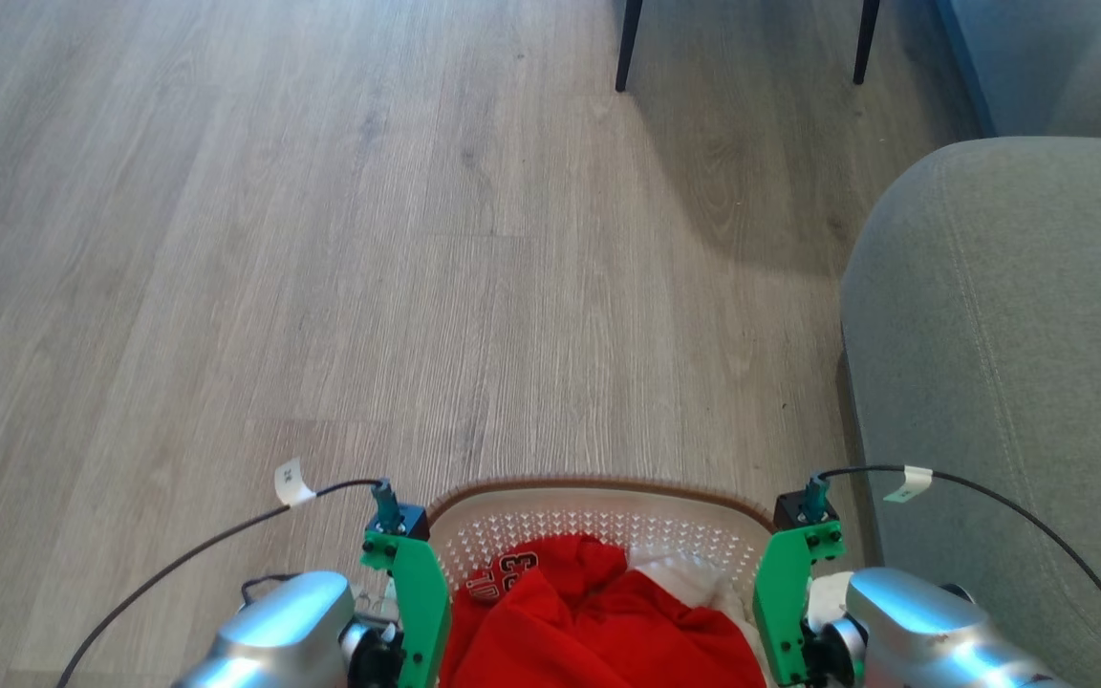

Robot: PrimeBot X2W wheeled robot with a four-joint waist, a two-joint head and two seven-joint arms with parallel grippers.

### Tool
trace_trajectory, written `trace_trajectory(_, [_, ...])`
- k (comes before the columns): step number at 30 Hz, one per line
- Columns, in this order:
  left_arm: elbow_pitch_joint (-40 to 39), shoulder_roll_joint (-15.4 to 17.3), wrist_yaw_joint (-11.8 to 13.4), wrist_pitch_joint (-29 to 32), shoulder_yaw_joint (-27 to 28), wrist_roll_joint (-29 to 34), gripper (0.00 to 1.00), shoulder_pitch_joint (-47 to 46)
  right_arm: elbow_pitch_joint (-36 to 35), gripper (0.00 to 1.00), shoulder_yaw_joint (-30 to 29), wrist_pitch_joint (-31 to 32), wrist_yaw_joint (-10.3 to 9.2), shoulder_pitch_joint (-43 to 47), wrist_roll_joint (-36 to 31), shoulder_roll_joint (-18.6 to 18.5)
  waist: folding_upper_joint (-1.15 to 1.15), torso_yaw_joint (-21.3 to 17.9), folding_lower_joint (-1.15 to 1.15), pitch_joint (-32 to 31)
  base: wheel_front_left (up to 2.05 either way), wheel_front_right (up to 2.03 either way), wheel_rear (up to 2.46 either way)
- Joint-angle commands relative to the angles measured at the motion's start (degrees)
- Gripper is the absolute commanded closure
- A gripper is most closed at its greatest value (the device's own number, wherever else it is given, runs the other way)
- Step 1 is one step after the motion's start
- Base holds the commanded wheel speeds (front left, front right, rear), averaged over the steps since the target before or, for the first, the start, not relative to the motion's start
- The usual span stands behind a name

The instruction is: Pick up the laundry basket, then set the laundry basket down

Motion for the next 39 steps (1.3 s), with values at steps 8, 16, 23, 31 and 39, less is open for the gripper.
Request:
trace_trajectory(8, [-2.3,0.3,-0.5,-0.3,0.5,0.3,1.00,-3.6,-1.7,1.00,2.7,-0.8,0.92,-1.1,-0.2,1.6,0.00,-0.2,0.00,-0.2,0.00,0.00,0.00])
trace_trajectory(16, [-2.4,0.3,-0.5,-0.1,0.5,0.3,1.00,-3.5,-1.8,1.00,3.4,-0.9,0.92,-1.1,0.4,1.5,0.00,-0.2,0.00,-0.3,0.00,0.00,0.00])
trace_trajectory(23, [-2.4,0.0,-0.5,-0.1,0.5,-0.3,1.00,-3.6,-1.8,1.00,3.7,-1.1,0.92,-1.6,0.8,1.4,0.00,-0.2,0.00,-0.1,0.00,0.00,0.00])
trace_trajectory(31, [-2.4,0.0,-0.5,0.1,0.5,-0.2,1.00,-3.7,-1.9,1.00,4.1,-1.2,0.92,-2.0,1.3,1.2,0.00,-0.2,0.00,-0.1,0.00,0.00,0.00])
trace_trajectory(39, [-2.3,0.0,-0.5,0.2,0.5,-0.3,1.00,-3.7,-1.7,1.00,4.3,-1.2,0.92,-2.1,1.6,1.2,0.00,-0.2,0.00,-0.1,0.00,0.00,0.00])
